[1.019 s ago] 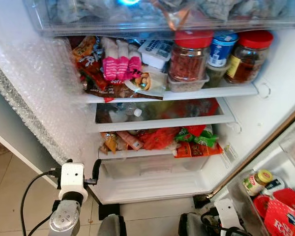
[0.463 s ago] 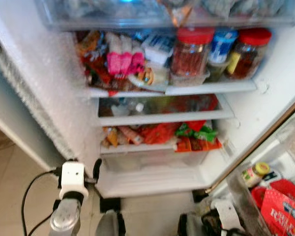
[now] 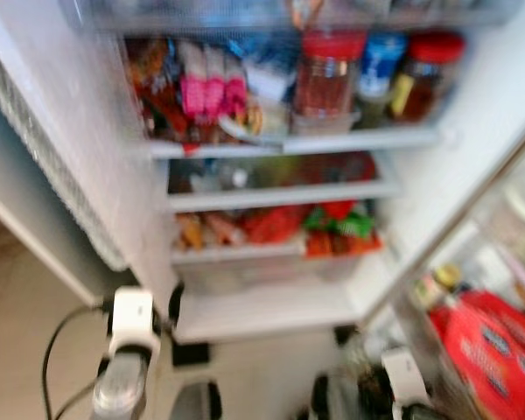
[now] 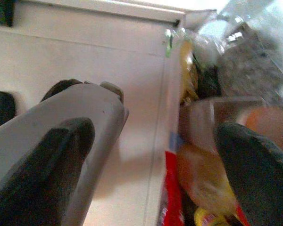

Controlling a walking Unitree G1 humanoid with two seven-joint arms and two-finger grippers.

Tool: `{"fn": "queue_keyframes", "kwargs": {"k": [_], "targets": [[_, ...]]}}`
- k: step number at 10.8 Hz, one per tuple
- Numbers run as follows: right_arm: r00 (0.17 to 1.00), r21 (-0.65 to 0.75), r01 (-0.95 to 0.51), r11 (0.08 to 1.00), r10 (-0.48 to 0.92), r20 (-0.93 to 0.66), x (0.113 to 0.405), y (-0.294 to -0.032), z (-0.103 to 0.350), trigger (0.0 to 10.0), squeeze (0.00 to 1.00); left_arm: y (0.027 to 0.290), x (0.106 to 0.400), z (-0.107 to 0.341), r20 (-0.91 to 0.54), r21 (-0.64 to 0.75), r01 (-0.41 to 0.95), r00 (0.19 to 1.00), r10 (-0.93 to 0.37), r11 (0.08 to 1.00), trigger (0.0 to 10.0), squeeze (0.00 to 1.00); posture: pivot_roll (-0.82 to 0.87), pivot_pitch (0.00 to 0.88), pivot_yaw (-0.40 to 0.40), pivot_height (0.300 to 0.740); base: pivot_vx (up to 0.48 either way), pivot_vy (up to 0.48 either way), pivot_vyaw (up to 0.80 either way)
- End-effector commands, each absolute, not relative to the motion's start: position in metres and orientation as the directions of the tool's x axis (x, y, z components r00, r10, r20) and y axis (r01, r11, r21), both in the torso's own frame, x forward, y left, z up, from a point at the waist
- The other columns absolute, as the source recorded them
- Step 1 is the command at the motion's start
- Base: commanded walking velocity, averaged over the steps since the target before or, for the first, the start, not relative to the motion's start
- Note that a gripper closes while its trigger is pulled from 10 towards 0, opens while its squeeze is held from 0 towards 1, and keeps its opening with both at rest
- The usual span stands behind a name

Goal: Restocking fridge

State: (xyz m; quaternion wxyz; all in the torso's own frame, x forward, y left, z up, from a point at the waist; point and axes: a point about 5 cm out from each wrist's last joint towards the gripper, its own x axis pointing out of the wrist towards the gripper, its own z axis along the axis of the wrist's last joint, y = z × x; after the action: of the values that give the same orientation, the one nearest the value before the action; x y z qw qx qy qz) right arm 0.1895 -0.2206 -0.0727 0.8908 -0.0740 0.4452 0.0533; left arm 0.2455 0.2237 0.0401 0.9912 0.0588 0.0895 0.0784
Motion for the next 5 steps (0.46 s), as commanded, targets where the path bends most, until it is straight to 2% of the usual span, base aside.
{"fn": "queue_keyframes", "kwargs": {"k": [1,3,4,5], "targets": [[0.484,-0.041,-0.176,0.984,0.051,-0.873,0.159,-0.213,-0.09,10.0,0.0,0.24,0.243,0.025,-0.237,0.115,-0.184,0.949,0.207,0.976,10.0,0.0,0.06,0.143,-0.002,0.621,0.0,0.0,0.0],[0.484,-0.04,-0.177,0.983,0.052,-0.873,0.159,-0.212,-0.09,10.0,0.0,0.248,0.242,0.016,-0.282,0.116,-0.202,0.932,0.227,0.973,10.0,0.0,0.06,0.143,-0.002,0.621,0.0,0.0,0.0],[0.486,-0.039,-0.174,0.984,0.051,-0.872,0.16,-0.211,-0.09,10.0,0.0,0.256,0.239,-0.006,-0.423,0.073,-0.226,0.875,0.235,0.971,10.0,0.0,0.06,0.131,0.006,0.621,0.0,0.0,0.0],[0.487,-0.038,-0.172,0.984,0.052,-0.872,0.16,-0.21,-0.09,10.0,0.0,0.257,0.236,-0.016,-0.485,0.074,-0.22,0.844,0.228,0.973,10.0,0.0,0.06,0.126,0.009,0.621,0.0,0.0,0.0]]}}
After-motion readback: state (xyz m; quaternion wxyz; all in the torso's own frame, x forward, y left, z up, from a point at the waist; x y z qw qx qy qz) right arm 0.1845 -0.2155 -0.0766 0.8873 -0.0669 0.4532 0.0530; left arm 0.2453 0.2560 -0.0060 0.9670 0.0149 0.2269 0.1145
